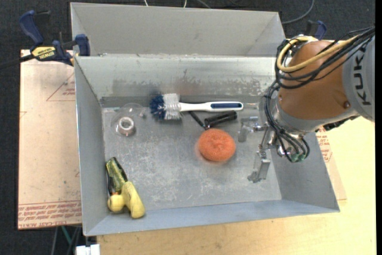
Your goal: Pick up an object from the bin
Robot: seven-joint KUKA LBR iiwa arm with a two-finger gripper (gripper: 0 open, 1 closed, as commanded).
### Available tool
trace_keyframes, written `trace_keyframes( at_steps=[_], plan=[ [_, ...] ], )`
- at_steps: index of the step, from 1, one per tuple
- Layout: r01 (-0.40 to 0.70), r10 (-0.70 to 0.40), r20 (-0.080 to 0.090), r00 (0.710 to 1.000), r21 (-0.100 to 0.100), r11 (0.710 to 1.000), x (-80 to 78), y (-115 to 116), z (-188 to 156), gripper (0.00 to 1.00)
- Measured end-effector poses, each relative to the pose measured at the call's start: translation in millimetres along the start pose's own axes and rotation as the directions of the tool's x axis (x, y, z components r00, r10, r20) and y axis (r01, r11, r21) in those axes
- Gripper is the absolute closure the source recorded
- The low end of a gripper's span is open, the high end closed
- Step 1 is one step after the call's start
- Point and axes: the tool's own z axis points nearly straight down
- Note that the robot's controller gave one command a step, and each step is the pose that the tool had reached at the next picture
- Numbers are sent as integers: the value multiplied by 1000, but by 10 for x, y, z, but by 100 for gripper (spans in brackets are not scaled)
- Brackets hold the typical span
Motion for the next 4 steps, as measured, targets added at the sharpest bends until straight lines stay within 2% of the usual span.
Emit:
trace_keyframes(
  at_steps=[1,2,3,4],
  plan=[
    [0,0,0,1000,0,1000,0,0,2,0],
    [41,-41,-2,999,-1,999,166,190,617,0],
    [50,-50,8,999,2,999,159,145,728,0],
    [-182,182,16,983,-6,983,-181,739,-137,0]
  ],
)
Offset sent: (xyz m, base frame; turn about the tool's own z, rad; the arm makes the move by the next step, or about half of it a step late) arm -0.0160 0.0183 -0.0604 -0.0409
